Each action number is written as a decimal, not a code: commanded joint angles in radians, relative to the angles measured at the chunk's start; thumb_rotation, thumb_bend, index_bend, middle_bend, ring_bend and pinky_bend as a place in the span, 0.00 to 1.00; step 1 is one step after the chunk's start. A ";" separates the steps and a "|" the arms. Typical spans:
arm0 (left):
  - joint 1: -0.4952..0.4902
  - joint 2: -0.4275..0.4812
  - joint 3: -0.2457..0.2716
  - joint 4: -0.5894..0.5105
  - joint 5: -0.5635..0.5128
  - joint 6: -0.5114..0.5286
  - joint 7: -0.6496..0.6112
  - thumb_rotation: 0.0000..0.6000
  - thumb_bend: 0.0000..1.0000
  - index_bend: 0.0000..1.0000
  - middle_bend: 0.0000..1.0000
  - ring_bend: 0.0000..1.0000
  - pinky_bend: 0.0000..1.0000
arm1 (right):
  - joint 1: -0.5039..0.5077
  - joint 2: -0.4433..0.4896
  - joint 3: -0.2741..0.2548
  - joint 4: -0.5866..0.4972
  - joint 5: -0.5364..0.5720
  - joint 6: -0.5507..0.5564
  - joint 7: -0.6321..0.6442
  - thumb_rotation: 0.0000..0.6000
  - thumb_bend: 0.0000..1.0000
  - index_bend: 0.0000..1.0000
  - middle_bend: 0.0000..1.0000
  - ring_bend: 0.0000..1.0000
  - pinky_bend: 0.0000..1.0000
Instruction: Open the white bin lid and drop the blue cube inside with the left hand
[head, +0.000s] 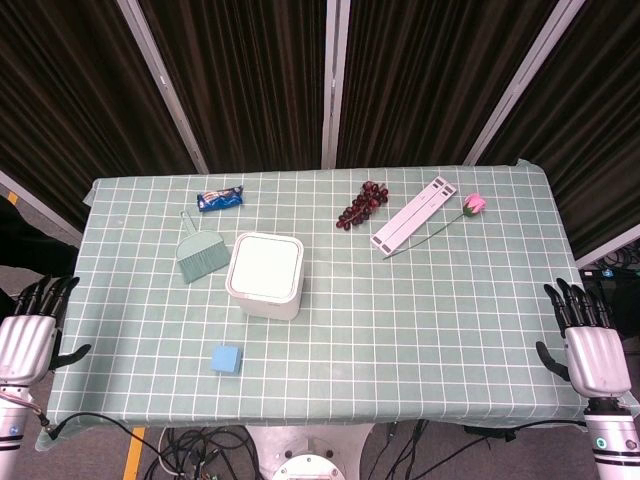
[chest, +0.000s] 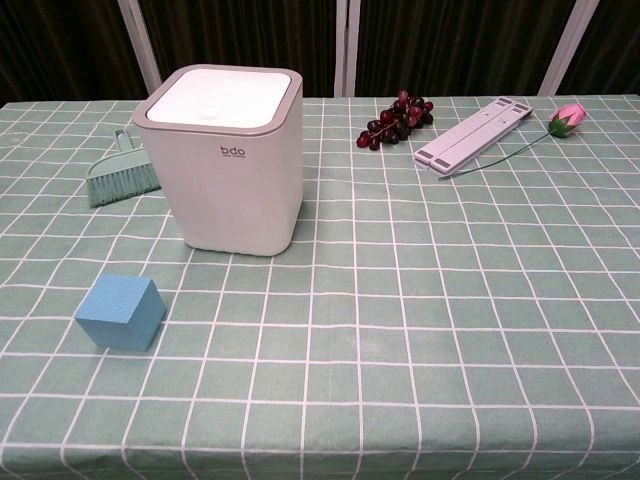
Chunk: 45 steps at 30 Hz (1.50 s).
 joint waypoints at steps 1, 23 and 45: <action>0.000 -0.003 0.000 0.001 0.000 -0.001 -0.001 1.00 0.09 0.08 0.10 0.00 0.11 | -0.001 0.000 -0.001 0.000 -0.001 0.001 0.000 1.00 0.21 0.00 0.00 0.00 0.00; -0.213 -0.028 -0.032 -0.086 0.201 -0.149 -0.095 1.00 0.09 0.08 0.10 0.00 0.11 | 0.003 -0.022 -0.006 0.044 0.028 -0.033 0.015 1.00 0.21 0.00 0.00 0.00 0.00; -0.494 -0.182 -0.073 -0.103 0.155 -0.460 0.048 1.00 0.09 0.08 0.10 0.00 0.11 | 0.004 -0.047 -0.002 0.100 0.052 -0.050 0.061 1.00 0.21 0.00 0.00 0.00 0.00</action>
